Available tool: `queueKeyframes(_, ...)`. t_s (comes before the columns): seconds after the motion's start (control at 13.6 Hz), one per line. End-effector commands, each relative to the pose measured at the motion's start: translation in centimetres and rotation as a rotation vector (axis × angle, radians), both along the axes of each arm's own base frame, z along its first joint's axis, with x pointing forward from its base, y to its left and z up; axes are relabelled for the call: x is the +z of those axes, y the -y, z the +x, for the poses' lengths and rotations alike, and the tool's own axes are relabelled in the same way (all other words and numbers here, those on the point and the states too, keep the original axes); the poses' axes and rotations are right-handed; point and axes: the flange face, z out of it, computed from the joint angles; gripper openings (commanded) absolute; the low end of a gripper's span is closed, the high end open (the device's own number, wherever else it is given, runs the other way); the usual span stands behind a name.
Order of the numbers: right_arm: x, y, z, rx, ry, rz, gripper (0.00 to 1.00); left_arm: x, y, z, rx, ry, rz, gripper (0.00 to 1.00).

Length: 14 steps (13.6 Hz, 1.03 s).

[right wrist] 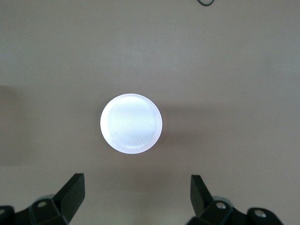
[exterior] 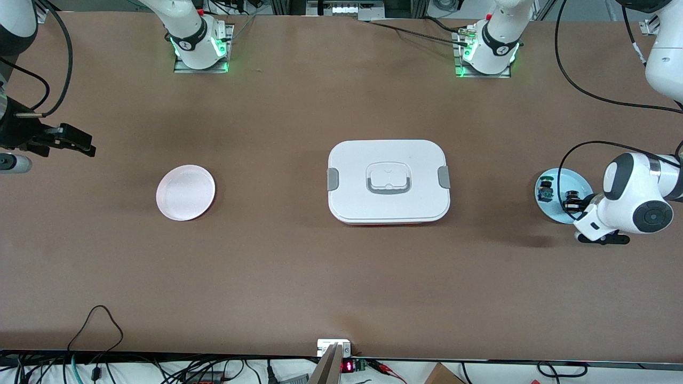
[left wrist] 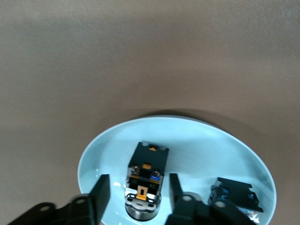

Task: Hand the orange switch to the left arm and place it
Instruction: 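Open the left gripper to release the switch on the blue plate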

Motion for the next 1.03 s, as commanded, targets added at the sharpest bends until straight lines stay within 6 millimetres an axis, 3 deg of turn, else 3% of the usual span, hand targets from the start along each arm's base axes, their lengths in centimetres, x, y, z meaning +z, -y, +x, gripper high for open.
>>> queueKeyframes(0.0, 1.0, 0.1, -0.1, 0.007, 0.018, 0.013, 1.0, 3.1, -0.2, 0.9, -0.007, 0.047, 0.033, 1.0)
queueKeyframes(0.15, 1.0, 0.1, -0.1, 0.007, 0.018, 0.013, 1.0, 6.8, 0.5, 1.7, 0.01, 0.101, 0.019, 1.0)
queueKeyframes(0.29, 1.1, 0.0, -0.2, 0.01, 0.018, 0.013, 1.0, 11.6, 0.3, 3.6, 0.064, 0.19, -0.012, 1.0)
queueKeyframes(0.51, 1.1, 0.0, -0.2, 0.011, 0.013, 0.01, 1.0, 16.5, 1.5, 5.0, 0.049, 0.267, -0.006, 1.0)
queueKeyframes(0.66, 1.0, -0.1, -0.2, 0.01, 0.01, 0.009, 1.0, 19.6, 2.4, 5.0, -0.02, 0.293, 0.004, 1.0)
queueKeyframes(0.81, 1.0, 0.0, -0.3, 0.01, 0.004, 0.004, 1.0, 22.3, 4.4, 4.6, -0.07, 0.285, 0.01, 1.0)
queueKeyframes(0.95, 1.1, 0.1, -0.4, 0.008, 0.004, 0.006, 1.0, 26.4, 6.5, 4.2, -0.088, 0.295, 0.018, 1.0)
